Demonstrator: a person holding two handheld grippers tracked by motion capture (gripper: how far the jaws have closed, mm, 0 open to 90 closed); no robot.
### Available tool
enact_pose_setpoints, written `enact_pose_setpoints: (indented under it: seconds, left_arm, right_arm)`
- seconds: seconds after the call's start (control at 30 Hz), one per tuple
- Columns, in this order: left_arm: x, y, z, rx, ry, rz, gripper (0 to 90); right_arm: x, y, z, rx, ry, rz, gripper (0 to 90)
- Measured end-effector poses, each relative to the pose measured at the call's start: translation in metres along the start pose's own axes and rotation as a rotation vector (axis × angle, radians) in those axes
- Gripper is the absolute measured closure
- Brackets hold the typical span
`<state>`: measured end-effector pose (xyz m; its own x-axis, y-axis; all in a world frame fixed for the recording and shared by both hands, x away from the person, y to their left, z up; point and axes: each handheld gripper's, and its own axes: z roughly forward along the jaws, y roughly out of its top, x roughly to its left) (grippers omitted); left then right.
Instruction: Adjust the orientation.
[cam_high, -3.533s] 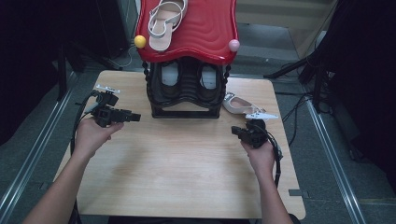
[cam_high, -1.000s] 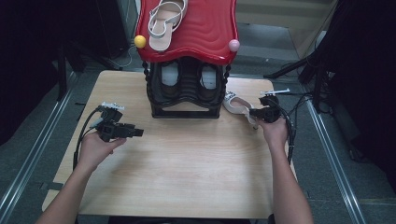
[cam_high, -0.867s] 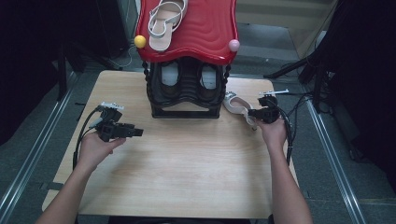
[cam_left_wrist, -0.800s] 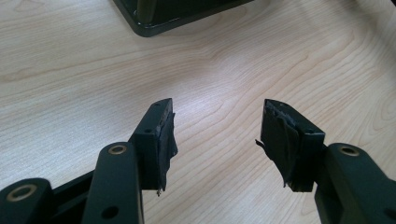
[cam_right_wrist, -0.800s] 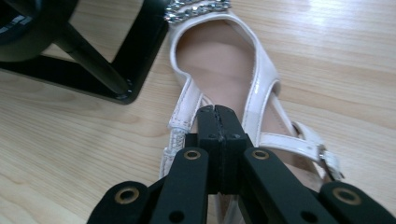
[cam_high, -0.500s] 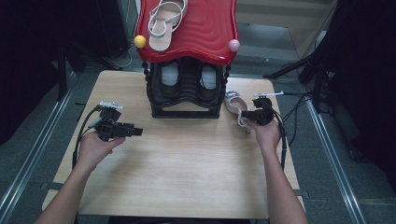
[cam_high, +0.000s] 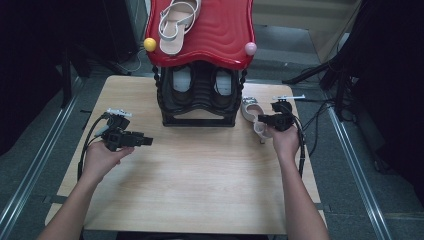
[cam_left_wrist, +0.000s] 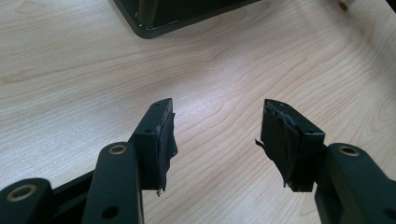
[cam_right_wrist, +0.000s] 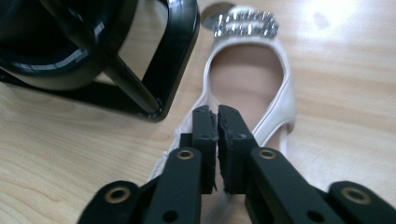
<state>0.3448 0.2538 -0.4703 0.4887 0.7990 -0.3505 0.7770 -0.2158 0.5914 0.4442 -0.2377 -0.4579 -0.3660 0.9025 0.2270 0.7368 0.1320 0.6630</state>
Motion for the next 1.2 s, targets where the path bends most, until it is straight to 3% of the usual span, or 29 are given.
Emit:
enact_pose_setpoints:
  seconds: [0.17, 0.37, 0.87, 1.2]
  left_arm:
    - [0.0, 0.0, 0.0, 0.001, -0.002, 0.001, 44.9]
    - [0.0, 0.0, 0.0, 0.002, -0.004, 0.002, 44.9]
    - [0.0, 0.0, 0.002, 0.006, -0.003, 0.006, 45.0]
    - [0.002, -0.001, 0.002, 0.008, -0.012, 0.001, 45.1]
  right_arm:
    - [0.004, 0.011, -0.007, -0.04, 0.017, -0.02, 83.4]
    - [0.011, 0.016, 0.007, 0.0, 0.026, -0.059, 79.3]
    - [0.007, 0.012, 0.05, 0.095, -0.016, -0.059, 77.7]
    - [0.005, 0.013, 0.058, 0.144, -0.052, -0.038, 85.4]
